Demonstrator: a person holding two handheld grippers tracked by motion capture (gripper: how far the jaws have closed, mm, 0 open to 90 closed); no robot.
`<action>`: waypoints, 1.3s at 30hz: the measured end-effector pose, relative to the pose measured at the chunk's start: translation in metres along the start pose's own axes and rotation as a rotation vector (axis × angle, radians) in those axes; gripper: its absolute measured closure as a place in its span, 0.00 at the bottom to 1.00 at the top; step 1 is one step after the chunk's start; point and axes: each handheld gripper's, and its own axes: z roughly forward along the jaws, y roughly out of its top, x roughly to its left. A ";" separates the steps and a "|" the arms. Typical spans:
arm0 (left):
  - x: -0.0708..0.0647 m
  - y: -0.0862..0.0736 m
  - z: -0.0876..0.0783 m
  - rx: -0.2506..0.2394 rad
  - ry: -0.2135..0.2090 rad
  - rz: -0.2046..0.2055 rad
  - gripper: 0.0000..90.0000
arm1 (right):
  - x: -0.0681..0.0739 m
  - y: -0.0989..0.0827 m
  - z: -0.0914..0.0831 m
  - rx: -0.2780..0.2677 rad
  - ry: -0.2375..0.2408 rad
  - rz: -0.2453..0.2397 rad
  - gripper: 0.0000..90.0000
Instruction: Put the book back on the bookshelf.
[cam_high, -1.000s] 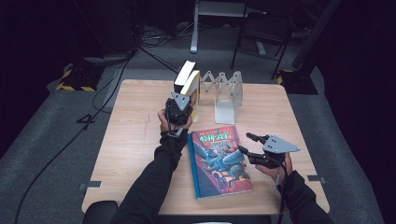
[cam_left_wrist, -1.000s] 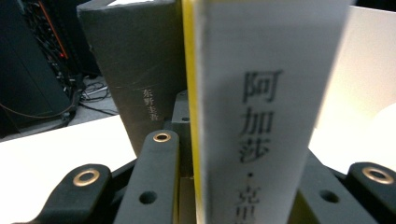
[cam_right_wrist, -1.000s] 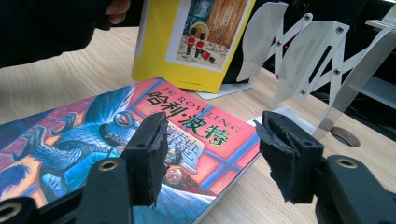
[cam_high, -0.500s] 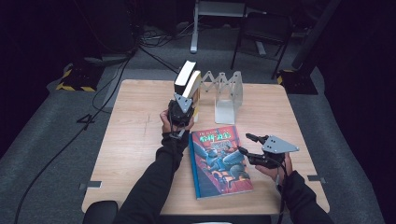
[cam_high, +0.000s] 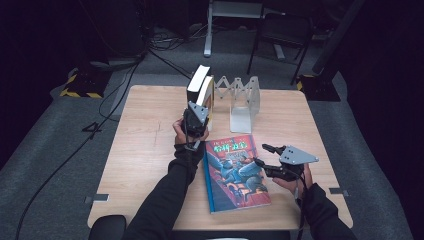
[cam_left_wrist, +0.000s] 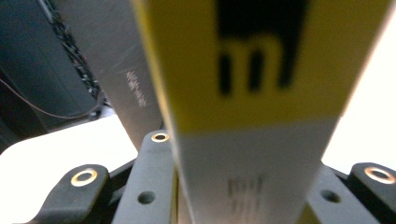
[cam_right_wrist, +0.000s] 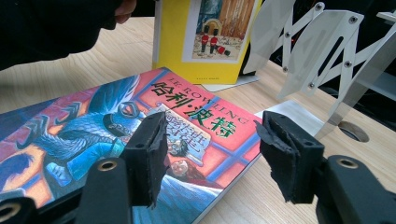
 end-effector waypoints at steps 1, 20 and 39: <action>0.000 0.001 0.003 -0.005 -0.008 0.002 0.82 | 0.000 0.000 0.000 -0.004 0.002 -0.005 0.47; -0.003 0.001 0.007 -0.035 -0.034 -0.037 0.77 | -0.001 -0.001 0.000 0.005 0.011 0.001 0.46; 0.004 -0.049 -0.011 0.093 -0.161 -0.004 0.74 | -0.001 -0.005 -0.002 0.034 0.027 0.009 0.45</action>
